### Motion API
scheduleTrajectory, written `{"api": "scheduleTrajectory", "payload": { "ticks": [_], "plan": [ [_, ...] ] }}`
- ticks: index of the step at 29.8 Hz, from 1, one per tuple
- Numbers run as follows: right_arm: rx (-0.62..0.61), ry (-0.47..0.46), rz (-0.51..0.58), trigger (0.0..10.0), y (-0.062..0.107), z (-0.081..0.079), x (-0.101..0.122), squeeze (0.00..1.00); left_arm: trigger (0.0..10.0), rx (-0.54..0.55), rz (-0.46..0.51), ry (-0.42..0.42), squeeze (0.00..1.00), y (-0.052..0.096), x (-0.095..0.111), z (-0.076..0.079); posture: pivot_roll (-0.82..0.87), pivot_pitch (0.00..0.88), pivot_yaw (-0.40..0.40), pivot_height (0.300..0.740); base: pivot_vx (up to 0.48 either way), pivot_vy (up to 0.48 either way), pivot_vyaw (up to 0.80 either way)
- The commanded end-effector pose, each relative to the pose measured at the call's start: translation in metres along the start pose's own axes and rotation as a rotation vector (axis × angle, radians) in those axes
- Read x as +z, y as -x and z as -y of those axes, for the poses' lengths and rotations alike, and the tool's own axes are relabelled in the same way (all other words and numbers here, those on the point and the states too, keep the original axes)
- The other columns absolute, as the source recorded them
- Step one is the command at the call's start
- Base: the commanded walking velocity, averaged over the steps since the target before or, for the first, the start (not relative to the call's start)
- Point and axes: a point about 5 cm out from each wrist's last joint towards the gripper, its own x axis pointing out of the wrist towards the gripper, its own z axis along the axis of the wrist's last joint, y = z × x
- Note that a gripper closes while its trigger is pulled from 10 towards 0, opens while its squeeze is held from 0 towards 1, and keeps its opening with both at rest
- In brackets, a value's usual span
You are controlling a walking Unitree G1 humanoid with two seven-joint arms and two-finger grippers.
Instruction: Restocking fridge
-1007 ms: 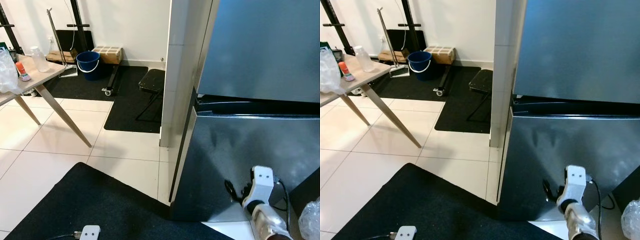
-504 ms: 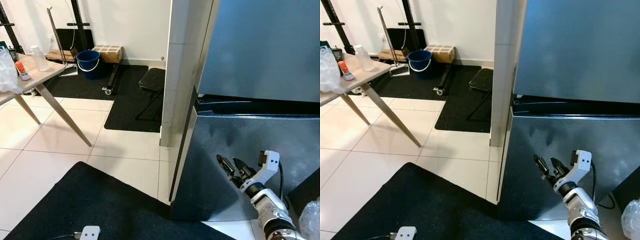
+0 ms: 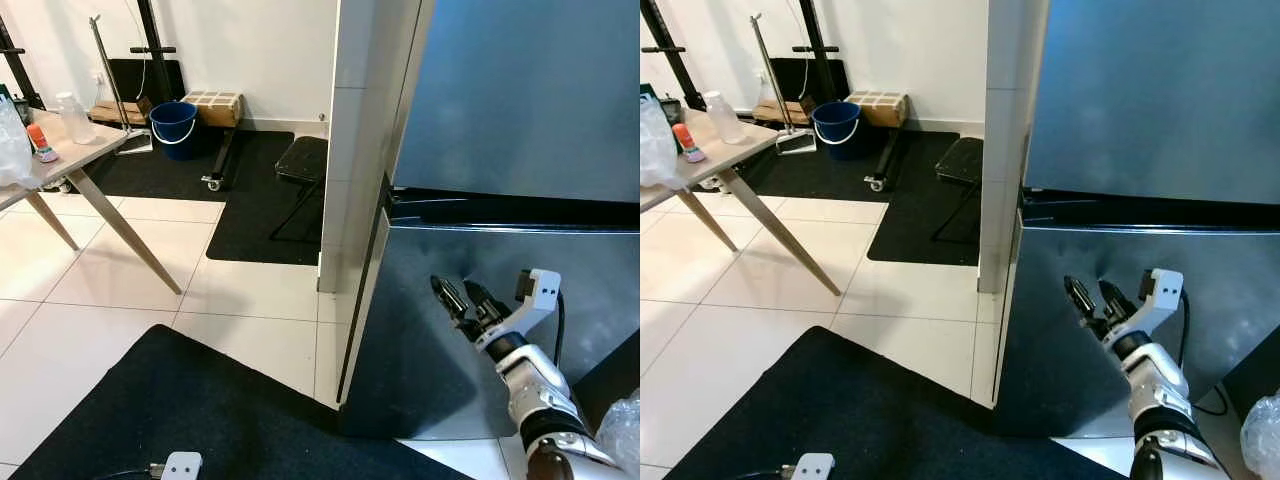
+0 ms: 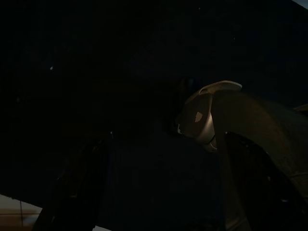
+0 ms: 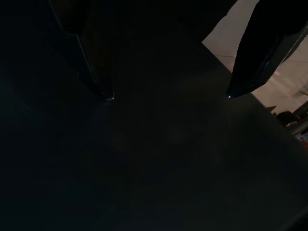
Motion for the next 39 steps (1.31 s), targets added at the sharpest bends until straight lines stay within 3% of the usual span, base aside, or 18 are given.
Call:
{"api": "scheduleTrajectory", "payload": {
  "ticks": [1,16,24,28,32,36,37,38,39],
  "plan": [
    [0.019,0.030,0.027,10.0,-0.007,-0.005,0.008,0.00,10.0,0.002,-0.019,-0.012,0.00,0.001,-0.005,-0.002,0.07,0.000,-0.009,0.740,0.000,0.000,0.00],
    [-0.034,0.135,0.036,10.0,-0.034,-0.020,0.021,0.00,10.0,0.001,-0.025,-0.008,0.00,0.002,-0.008,0.000,0.07,0.000,-0.013,0.740,0.000,0.000,0.00],
    [-0.038,0.147,0.023,10.0,-0.037,-0.022,0.019,0.00,10.0,0.002,-0.026,-0.006,0.00,0.002,-0.008,0.000,0.08,0.000,-0.015,0.740,0.000,0.000,0.00],
    [0.014,0.112,-0.052,10.0,-0.032,-0.025,0.002,0.00,10.0,0.000,-0.026,-0.005,0.00,0.002,-0.009,0.001,0.07,0.000,-0.015,0.740,0.000,0.000,0.00],
    [0.130,0.141,-0.269,10.0,-0.011,-0.029,-0.038,0.00,10.0,-0.001,-0.027,-0.004,0.00,0.002,-0.009,0.001,0.07,0.000,-0.015,0.740,0.000,0.000,0.00],
    [0.138,0.144,-0.323,10.0,-0.004,-0.028,-0.048,0.00,10.0,-0.002,-0.027,-0.004,0.00,0.001,-0.009,0.001,0.07,0.000,-0.019,0.740,0.000,0.000,0.00],
    [0.141,0.132,-0.393,10.0,0.008,-0.026,-0.063,0.00,10.0,-0.002,-0.028,-0.004,0.00,0.001,-0.009,0.002,0.07,0.000,-0.018,0.740,0.000,0.000,0.00],
    [0.141,0.132,-0.393,10.0,0.008,-0.026,-0.063,0.00,10.0,-0.002,-0.028,-0.004,0.00,0.001,-0.009,0.002,0.07,0.000,-0.018,0.740,0.000,0.000,0.00],
    [0.123,0.101,-0.478,10.0,0.023,-0.024,-0.081,0.00,10.0,-0.002,-0.029,-0.008,0.00,0.001,-0.009,0.002,0.07,0.000,-0.017,0.740,0.000,0.000,0.00]
  ]
}}
